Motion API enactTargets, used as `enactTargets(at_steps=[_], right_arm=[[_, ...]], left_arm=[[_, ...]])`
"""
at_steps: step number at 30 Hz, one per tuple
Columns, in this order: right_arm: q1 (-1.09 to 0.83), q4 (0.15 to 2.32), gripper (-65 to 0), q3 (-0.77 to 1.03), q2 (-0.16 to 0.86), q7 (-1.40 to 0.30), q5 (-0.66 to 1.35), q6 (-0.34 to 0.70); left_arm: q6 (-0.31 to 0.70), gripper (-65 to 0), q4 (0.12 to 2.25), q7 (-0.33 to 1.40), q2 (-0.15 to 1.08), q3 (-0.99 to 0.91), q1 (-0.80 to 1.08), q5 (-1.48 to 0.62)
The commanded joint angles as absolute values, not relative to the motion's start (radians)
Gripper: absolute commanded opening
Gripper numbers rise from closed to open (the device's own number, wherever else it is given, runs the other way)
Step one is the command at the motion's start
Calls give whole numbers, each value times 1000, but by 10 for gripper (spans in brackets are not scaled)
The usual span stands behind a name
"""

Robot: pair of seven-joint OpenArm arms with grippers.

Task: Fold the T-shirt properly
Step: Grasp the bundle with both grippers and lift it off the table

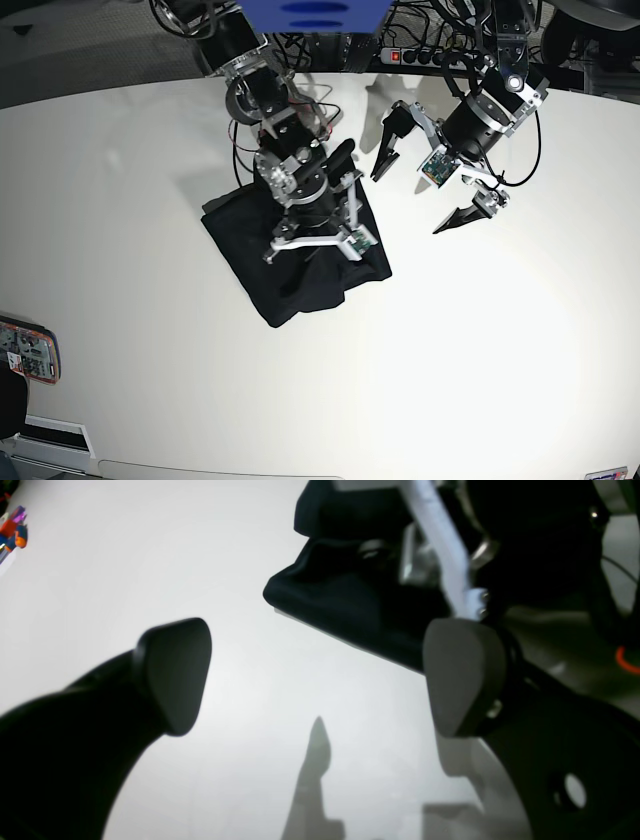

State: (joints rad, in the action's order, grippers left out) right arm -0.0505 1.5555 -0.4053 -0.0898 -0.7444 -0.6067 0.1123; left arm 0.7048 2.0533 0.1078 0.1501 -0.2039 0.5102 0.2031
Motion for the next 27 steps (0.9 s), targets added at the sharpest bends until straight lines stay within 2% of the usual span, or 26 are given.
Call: enactTargets(at_steps=[1,6,13,18,27], right_arm=[[-41,1580,-356,-444,-99,-720,-601,114],[-41,1618,-304,-593,-62,-720,-602,114],[-39,1621,-302,-622,-62,-720,-602,114],[-39,1624,-302,-615,-62,-720,-601,114],[-31,1692,-303,-443,-61,-704,-581,116]], left_arm=[[698,0,2072,81,153,-206,507,183],[698,0,2075,81,153,-211,506,183],[698,0,2098,79,154,-249,504,185],[698,0,2098,79,154,-274,506,185],[698,0,2098,79,153,-265,512,185]])
